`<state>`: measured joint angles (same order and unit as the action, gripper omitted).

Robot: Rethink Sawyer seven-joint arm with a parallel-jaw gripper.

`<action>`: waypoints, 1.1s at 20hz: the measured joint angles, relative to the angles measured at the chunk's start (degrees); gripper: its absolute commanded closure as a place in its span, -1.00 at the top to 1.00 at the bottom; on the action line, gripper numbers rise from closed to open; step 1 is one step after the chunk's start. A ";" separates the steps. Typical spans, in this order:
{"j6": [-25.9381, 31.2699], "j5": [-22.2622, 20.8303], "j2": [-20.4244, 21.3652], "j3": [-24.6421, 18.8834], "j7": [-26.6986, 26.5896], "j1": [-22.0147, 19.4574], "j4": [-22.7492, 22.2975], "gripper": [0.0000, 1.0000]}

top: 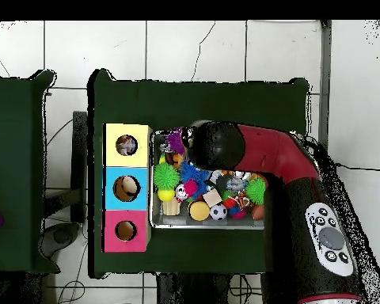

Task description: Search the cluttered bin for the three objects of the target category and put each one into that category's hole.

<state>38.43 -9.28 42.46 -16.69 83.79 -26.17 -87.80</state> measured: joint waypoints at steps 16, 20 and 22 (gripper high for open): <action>-0.83 -5.48 -0.74 0.01 0.00 -0.13 -0.47 -1.00; -1.54 -6.86 -1.57 0.00 0.00 -0.17 -0.63 -1.00; -1.85 -7.10 -1.79 0.00 0.00 -0.23 -0.83 -1.00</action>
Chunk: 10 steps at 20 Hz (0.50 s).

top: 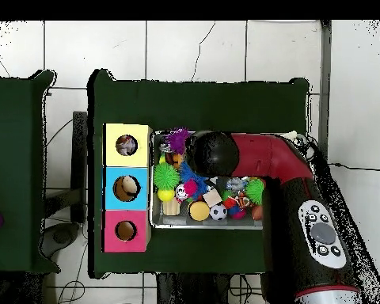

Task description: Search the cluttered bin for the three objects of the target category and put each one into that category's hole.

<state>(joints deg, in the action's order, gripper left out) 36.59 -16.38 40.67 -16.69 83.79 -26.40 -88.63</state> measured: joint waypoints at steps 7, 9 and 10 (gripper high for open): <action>-2.45 -0.39 -1.23 0.01 0.00 -0.74 -2.40 -1.00; -2.76 -0.38 -1.36 0.00 0.00 -0.85 -2.62 -1.00; -2.94 -0.39 -1.43 0.01 0.00 -0.90 -2.72 -1.00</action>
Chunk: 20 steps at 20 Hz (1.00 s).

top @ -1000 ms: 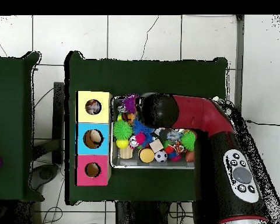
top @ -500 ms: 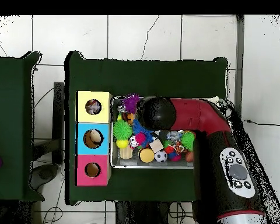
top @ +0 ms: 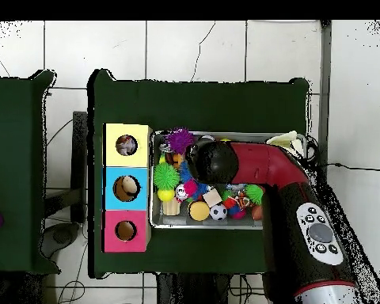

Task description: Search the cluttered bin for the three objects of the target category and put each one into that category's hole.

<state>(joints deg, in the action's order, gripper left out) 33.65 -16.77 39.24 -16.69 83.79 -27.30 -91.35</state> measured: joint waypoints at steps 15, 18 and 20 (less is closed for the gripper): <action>-2.13 0.01 -0.15 -0.01 0.00 -0.73 -0.36 -1.00; -2.15 0.01 -0.10 0.00 0.00 -0.96 -0.75 1.00; -2.17 0.01 -0.05 -0.01 0.00 -1.01 -1.02 1.00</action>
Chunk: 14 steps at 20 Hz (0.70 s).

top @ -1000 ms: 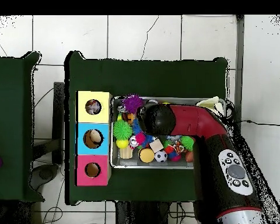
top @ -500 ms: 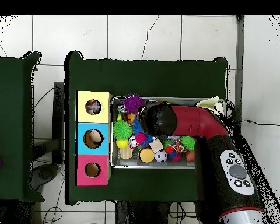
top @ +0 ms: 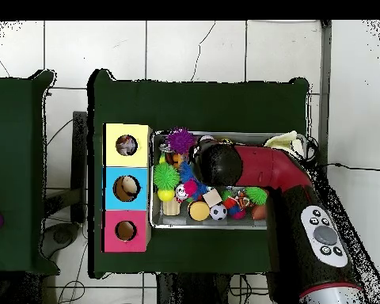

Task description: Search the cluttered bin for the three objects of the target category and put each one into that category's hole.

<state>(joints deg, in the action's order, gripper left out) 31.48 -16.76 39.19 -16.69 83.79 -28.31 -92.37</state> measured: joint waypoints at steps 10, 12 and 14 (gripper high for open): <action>-0.77 0.00 0.47 -0.02 0.00 -0.32 -2.43 1.00; -0.77 0.00 0.94 -0.05 0.00 -0.54 -2.39 1.00; -0.78 0.00 1.14 -0.03 0.00 -0.62 -2.31 1.00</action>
<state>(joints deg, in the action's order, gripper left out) 30.70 -16.76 40.33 -16.73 83.79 -28.93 -94.69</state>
